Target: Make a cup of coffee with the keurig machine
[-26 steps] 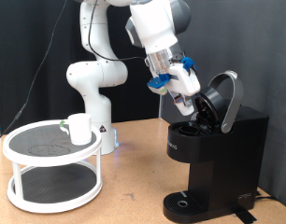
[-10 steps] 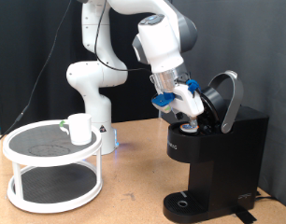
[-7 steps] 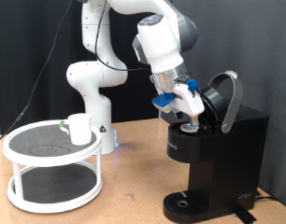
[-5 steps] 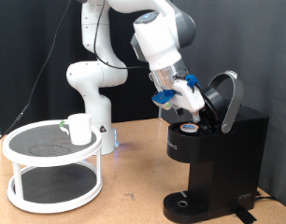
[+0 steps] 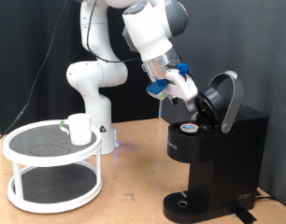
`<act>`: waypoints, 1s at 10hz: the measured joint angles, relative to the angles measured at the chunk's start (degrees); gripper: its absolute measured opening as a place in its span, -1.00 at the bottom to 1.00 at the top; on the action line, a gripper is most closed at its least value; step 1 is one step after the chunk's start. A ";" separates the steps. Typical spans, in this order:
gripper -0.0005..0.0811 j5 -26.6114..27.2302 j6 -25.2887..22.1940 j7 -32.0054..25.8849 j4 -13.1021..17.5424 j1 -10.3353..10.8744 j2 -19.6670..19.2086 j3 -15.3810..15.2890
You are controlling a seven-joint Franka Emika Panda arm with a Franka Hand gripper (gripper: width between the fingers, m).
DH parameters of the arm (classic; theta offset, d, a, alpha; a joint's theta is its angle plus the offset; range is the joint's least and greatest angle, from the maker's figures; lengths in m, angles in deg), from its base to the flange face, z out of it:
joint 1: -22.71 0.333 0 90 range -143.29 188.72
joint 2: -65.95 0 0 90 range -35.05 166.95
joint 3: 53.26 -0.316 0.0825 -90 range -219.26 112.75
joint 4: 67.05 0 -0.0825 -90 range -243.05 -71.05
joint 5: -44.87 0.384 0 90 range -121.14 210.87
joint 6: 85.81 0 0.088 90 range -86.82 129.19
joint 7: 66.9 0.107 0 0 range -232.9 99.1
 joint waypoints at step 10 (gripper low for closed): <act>0.81 7.08 -10.16 1.01 6.32 -0.31 8.45 5.92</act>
